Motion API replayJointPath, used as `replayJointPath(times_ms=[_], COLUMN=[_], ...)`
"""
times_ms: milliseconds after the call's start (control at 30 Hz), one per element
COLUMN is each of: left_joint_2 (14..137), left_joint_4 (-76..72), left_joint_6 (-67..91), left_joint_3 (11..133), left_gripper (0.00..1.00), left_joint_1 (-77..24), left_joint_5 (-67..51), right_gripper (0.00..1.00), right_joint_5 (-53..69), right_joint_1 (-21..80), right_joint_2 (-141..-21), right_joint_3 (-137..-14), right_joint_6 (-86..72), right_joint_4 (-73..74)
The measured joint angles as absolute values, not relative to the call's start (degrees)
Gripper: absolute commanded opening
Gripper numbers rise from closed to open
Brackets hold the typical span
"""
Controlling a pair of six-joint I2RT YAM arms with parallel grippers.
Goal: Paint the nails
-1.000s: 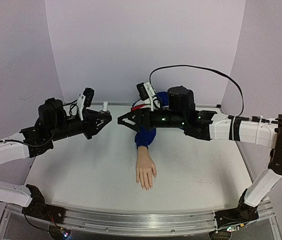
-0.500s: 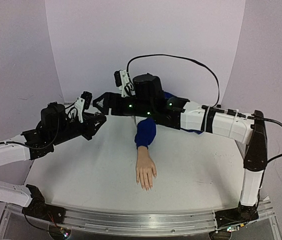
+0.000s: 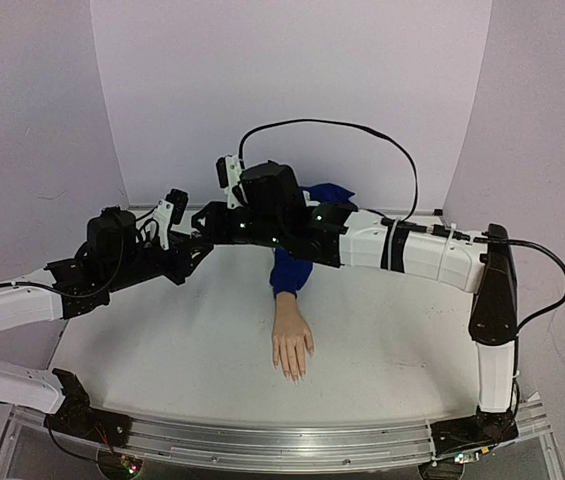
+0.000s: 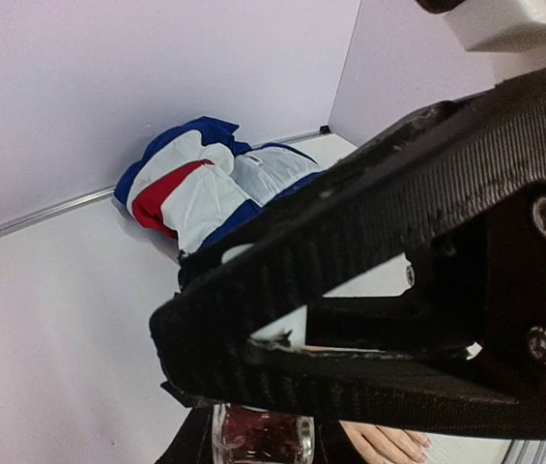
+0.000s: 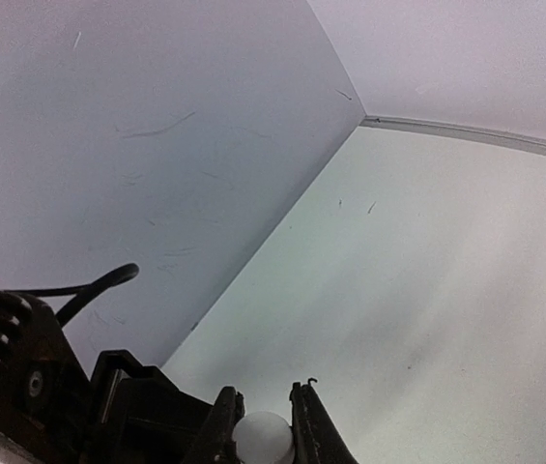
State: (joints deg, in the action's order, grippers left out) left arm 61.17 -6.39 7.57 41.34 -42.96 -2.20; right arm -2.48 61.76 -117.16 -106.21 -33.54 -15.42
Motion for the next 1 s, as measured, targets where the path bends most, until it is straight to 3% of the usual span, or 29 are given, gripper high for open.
replayJointPath(times_ms=[67, 300, 600, 800, 867, 933, 1000], left_joint_2=[61.65, 64.49, 68.14, 72.44, 72.62, 71.94, 70.37], left_joint_4=[-5.87, -5.1, -3.66, -3.4, -2.98, -3.25, -3.73], left_joint_6=[8.05, 9.47, 12.12, 13.98, 13.69, 12.53, 10.94], left_joint_3=[41.34, 43.9, 53.8, 56.05, 56.01, 55.37, 53.84], left_gripper=[0.0, 0.0, 0.0, 0.0, 0.0, 0.0, 0.0], left_joint_1=[-42.89, -42.65, -43.07, -44.31, -44.31, -44.29, -44.27], left_joint_5=[-3.55, -15.92, -58.83, -70.41, -68.93, -64.27, -57.3], right_gripper=[0.01, 0.0, 0.0, 0.0, 0.12, 0.36, 0.5], right_joint_5=[-3.2, 2.79, 52.82, 59.79, 59.24, 56.45, 51.18], right_joint_1=[61.8, 60.23, 54.15, 54.5, 54.17, 53.76, 53.47], right_joint_2=[-116.53, -109.21, -96.44, -95.35, -95.24, -94.54, -93.67], right_joint_3=[-104.77, -94.52, -76.9, -73.32, -72.73, -71.99, -71.07], right_joint_6=[-32.58, -29.87, -20.38, -16.8, -16.47, -16.23, -16.12], right_joint_4=[-15.33, -17.91, -39.4, -44.18, -44.45, -44.03, -41.91])
